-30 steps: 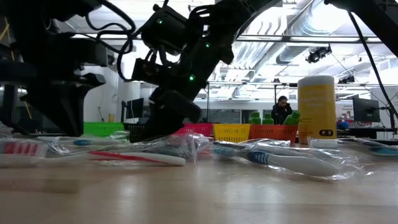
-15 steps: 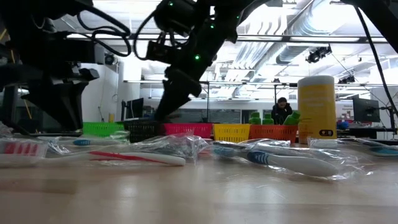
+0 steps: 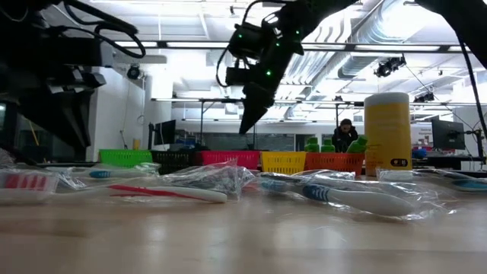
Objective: Pick & Place Travel size toiletries
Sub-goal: Put the black hair comb into the yellow basket
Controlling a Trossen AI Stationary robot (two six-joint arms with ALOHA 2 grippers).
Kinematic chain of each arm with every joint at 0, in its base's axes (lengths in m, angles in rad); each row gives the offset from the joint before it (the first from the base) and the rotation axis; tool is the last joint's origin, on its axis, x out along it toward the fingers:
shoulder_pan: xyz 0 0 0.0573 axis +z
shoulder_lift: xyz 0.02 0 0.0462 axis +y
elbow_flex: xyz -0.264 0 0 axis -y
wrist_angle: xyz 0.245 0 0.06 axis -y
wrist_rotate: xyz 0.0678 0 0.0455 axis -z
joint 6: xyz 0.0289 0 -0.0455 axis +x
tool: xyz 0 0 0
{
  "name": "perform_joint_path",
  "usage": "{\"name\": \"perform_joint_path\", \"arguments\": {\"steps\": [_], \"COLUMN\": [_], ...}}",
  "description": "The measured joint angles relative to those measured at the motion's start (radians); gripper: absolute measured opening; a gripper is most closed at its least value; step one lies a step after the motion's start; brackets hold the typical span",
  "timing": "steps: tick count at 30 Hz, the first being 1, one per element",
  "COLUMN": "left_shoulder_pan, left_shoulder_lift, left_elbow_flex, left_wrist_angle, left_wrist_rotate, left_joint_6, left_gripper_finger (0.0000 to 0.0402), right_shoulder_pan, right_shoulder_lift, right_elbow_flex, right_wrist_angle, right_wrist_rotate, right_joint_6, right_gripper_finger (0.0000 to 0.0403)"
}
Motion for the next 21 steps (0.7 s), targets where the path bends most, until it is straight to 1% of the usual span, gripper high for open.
{"name": "perform_joint_path", "arguments": {"steps": [2, 5, 9, 12, 14, 16, 21], "left_shoulder_pan": [0.001, 0.001, 0.001, 0.023, 0.071, 0.139, 0.342], "left_shoulder_lift": [0.000, 0.000, 0.000, 0.000, 0.000, 0.000, 0.000], "left_elbow_flex": [0.000, 0.000, 0.000, 0.000, 0.000, 0.000, 0.000], "left_wrist_angle": [0.002, 0.011, 0.022, 0.068, 0.116, 0.171, 0.322], "left_wrist_rotate": [-0.015, -0.066, -0.170, -0.227, -0.216, -0.171, -0.034], "left_joint_6": [-0.004, -0.012, -0.050, -0.043, -0.009, 0.052, 0.251], "left_gripper_finger": [0.0054, 0.0054, 0.0054, 0.0054, 0.0058, 0.0071, 0.0130], "right_shoulder_pan": [0.014, 0.042, 0.072, 0.091, 0.100, 0.102, 0.091], "right_shoulder_lift": [0.015, 0.033, 0.038, 0.038, 0.038, 0.038, 0.039], "right_elbow_flex": [0.000, -0.001, 0.000, 0.000, 0.000, -0.004, -0.103], "right_wrist_angle": [0.020, 0.040, 0.073, 0.087, 0.085, 0.078, 0.115], "right_wrist_rotate": [-0.022, -0.023, -0.056, -0.074, -0.075, -0.078, -0.093], "right_joint_6": [-0.031, -0.045, -0.038, -0.018, -0.006, 0.015, 0.059], "right_gripper_finger": [0.0093, 0.0104, 0.0134, 0.0160, 0.0176, 0.0189, 0.0203]}}
